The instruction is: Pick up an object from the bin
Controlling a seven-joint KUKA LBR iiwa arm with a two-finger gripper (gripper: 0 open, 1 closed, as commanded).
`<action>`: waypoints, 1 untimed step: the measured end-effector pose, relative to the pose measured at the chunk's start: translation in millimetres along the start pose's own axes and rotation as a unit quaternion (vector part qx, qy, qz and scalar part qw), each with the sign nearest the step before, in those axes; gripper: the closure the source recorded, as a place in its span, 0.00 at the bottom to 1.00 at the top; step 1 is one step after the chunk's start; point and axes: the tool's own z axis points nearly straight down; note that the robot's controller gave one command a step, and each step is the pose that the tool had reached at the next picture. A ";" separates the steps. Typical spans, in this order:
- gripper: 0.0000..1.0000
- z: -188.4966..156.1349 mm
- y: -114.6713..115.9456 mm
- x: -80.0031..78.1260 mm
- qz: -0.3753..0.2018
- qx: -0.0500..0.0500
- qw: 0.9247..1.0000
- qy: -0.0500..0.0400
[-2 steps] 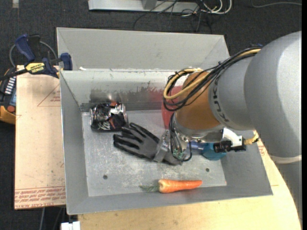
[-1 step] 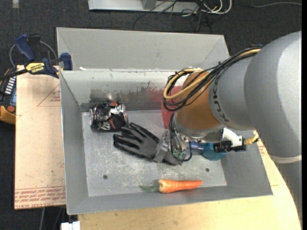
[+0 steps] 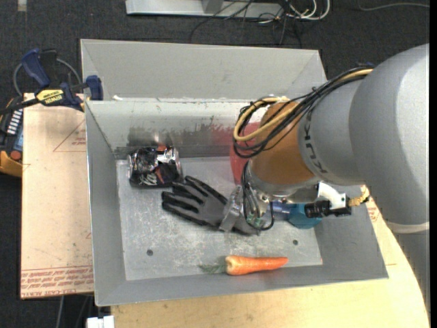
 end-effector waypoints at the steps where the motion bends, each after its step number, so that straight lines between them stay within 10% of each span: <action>1: 1.00 -20.1 -1.4 2.4 0.000 0.002 1.000 0.004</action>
Offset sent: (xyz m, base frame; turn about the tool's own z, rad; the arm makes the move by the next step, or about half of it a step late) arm -0.0002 0.0001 0.0545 0.0000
